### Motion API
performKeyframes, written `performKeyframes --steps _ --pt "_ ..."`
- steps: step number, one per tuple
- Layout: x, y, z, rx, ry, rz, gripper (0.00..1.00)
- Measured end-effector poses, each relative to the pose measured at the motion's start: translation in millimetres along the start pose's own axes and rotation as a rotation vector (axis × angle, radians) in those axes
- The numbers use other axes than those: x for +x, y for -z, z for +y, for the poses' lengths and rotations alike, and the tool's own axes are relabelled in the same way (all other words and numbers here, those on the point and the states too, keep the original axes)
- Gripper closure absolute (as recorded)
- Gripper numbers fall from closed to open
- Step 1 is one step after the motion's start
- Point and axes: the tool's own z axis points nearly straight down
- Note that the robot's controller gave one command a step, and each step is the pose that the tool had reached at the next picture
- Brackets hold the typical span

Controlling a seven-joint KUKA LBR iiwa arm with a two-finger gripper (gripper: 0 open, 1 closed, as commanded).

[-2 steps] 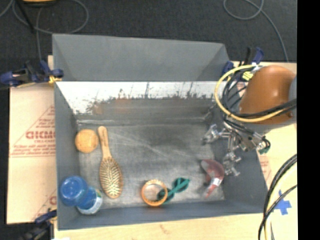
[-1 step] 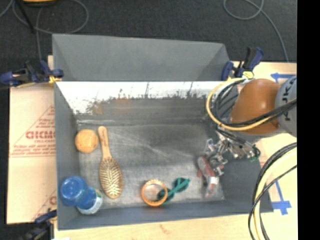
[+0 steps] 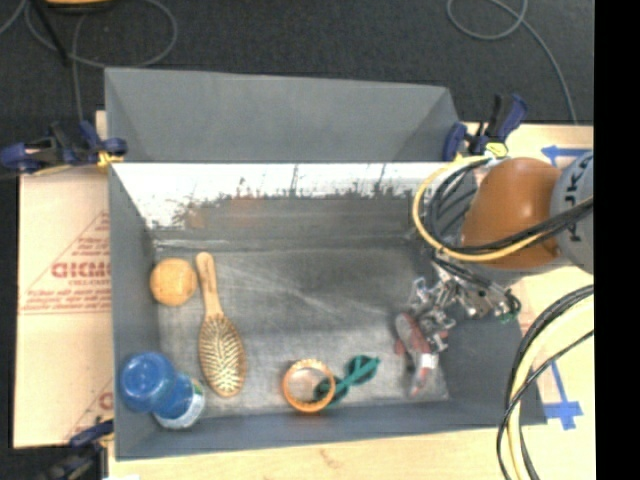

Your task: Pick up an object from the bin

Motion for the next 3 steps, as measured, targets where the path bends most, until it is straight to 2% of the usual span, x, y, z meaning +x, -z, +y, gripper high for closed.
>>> performKeyframes --steps 1,2,3 --pt "6.6 23.1 2.7 -0.005 -0.002 0.009 1.0" --pt "4.6 75.8 -7.3 -0.008 -0.03 0.012 1.0" --pt "-3.8 132.6 -3.0 -0.006 -0.009 0.008 1.0"
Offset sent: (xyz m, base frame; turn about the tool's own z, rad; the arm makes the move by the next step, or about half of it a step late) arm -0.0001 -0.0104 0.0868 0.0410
